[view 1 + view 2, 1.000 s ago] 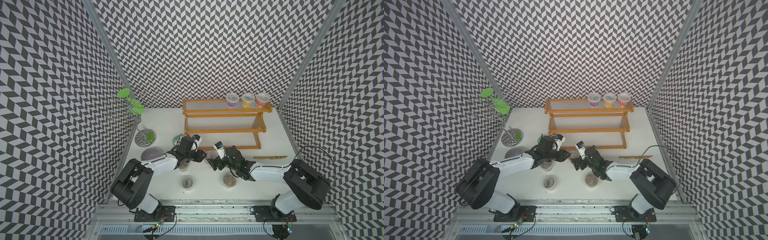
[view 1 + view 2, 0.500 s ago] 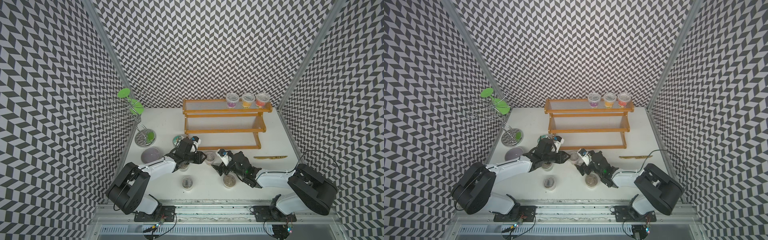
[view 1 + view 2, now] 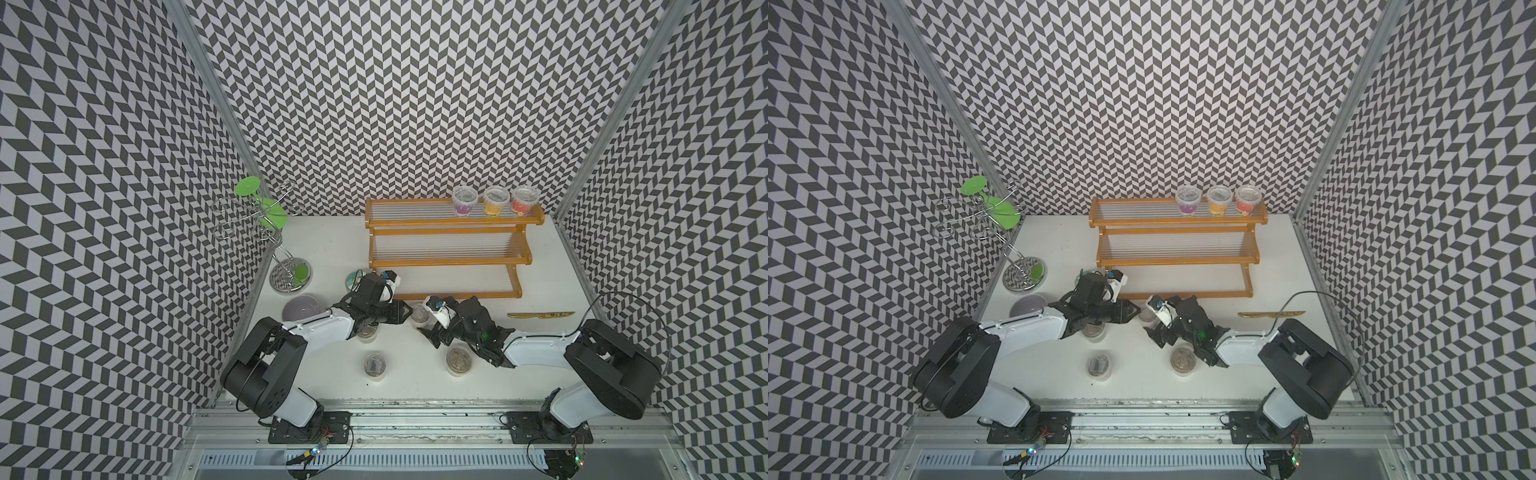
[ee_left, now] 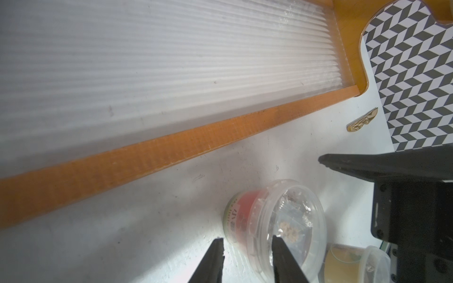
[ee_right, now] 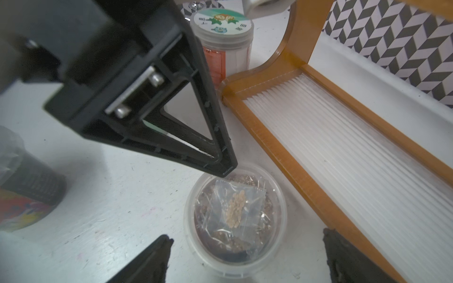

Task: Place the seed container on the shelf
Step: Pick up the seed jar at the center of the board.

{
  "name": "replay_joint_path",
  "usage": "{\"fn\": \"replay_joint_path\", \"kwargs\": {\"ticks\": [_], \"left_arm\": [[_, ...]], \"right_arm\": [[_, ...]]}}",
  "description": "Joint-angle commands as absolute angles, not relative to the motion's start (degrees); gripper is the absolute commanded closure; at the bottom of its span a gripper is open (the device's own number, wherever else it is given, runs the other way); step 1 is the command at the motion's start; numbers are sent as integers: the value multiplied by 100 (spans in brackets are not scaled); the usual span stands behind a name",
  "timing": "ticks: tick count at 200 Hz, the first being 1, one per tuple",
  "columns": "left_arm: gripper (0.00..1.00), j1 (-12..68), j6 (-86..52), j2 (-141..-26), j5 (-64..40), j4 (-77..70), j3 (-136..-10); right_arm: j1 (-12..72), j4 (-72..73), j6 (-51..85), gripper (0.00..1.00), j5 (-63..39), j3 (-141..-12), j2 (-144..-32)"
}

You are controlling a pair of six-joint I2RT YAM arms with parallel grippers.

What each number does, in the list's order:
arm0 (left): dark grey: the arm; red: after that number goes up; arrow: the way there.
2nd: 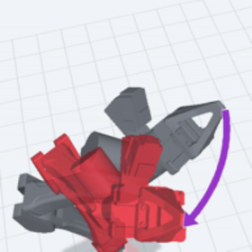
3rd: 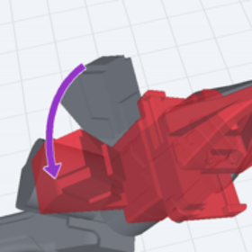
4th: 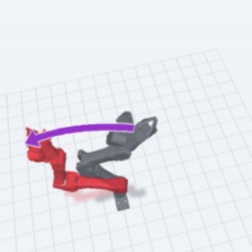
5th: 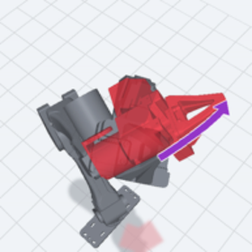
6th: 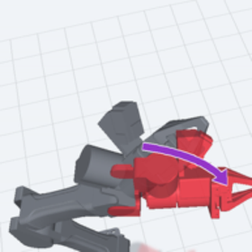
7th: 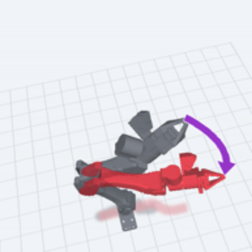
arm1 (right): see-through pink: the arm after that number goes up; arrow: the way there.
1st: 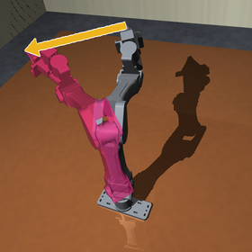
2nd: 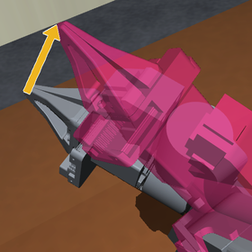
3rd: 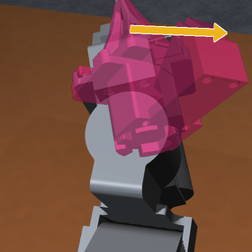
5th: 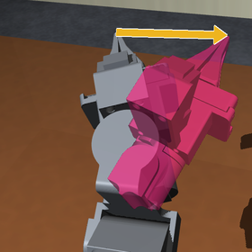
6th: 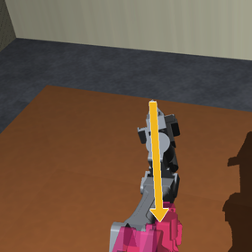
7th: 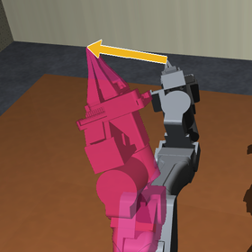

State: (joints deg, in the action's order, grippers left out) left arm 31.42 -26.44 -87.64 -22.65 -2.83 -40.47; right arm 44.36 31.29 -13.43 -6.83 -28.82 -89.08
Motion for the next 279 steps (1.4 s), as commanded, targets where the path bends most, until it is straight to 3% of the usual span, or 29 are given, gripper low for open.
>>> {"fn": "replay_joint_path", "kwargs": {"ticks": [1,47,136,279], "left_arm": [[63,3139,-2519,-8858,-2374,-354,-4193],[64,3138,-2478,-8862,-2296,-286,-4230],[64,3148,-2505,-8860,-2368,-290,-4211],[64,3155,-2479,-8831,-2373,-238,-4253]], "right_arm": [[4299,3364,-1084,1,-1058,-2970,-9041],[4151,3520,-1073,1,-1544,-3066,-9179],[4147,3984,-1363,2,-1443,-3250,-9598],[4140,3839,-1617,10,-1806,-3551,-9984]]}}
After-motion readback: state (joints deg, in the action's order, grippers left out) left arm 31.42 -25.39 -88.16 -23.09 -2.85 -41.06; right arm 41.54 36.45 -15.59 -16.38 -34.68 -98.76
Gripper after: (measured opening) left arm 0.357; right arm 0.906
